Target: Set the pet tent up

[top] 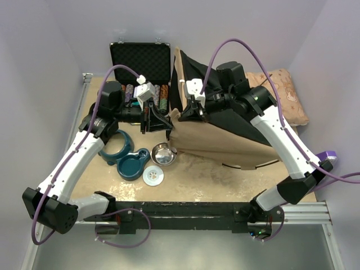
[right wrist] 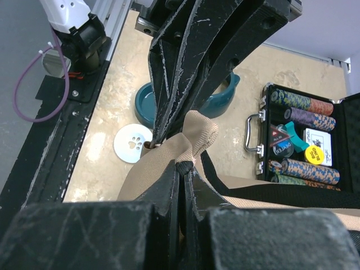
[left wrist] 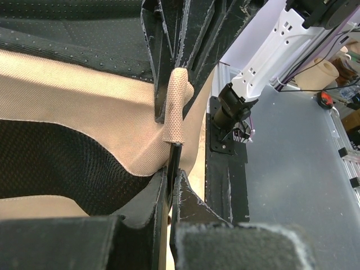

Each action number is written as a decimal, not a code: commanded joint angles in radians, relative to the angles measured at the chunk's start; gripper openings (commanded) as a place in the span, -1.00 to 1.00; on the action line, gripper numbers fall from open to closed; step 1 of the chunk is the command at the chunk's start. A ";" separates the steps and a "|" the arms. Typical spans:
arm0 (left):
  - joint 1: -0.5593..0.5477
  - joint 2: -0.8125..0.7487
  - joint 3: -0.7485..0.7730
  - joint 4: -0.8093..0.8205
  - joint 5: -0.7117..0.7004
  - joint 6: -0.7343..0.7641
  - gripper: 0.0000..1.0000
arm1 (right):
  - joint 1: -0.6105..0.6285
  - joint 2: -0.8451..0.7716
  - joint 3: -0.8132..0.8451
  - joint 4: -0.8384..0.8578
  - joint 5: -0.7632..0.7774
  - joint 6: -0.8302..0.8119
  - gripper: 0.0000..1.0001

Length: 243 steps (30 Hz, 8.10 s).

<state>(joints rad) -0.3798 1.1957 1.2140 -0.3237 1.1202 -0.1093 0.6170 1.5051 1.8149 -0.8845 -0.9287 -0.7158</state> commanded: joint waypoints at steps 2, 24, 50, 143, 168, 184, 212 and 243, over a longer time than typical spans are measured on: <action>-0.016 0.018 0.015 -0.008 -0.037 0.000 -1.00 | 0.020 -0.008 0.040 -0.019 -0.018 -0.013 -1.00; -0.036 0.018 -0.056 -0.003 -0.071 -0.004 -1.00 | 0.030 -0.013 0.044 -0.080 0.004 -0.080 -1.00; -0.088 0.036 0.030 -0.120 -0.119 0.157 -1.00 | 0.067 0.021 -0.038 -0.212 0.122 -0.189 -1.00; 0.146 0.189 0.257 0.097 -0.163 0.310 0.33 | -0.398 -0.020 -0.149 0.010 0.017 0.009 0.71; 0.071 0.150 -0.004 -0.034 -0.286 0.473 0.11 | -0.542 -0.195 0.084 -0.214 0.232 -0.169 0.91; -0.197 -0.042 0.068 0.072 -0.230 0.672 0.55 | -0.542 -0.401 -0.094 -0.032 0.117 0.165 0.81; -0.539 0.196 0.142 0.071 -0.566 0.910 0.05 | -0.540 -0.628 -0.164 0.121 0.087 0.188 0.76; -0.349 0.002 0.032 0.117 -0.324 0.729 -1.00 | -0.542 -0.824 -0.538 0.646 -0.038 0.435 0.40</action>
<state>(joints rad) -0.7395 1.2331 1.2495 -0.2638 0.7101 0.6548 0.0776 0.6781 1.3556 -0.5114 -0.8539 -0.4232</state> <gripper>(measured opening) 0.042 0.749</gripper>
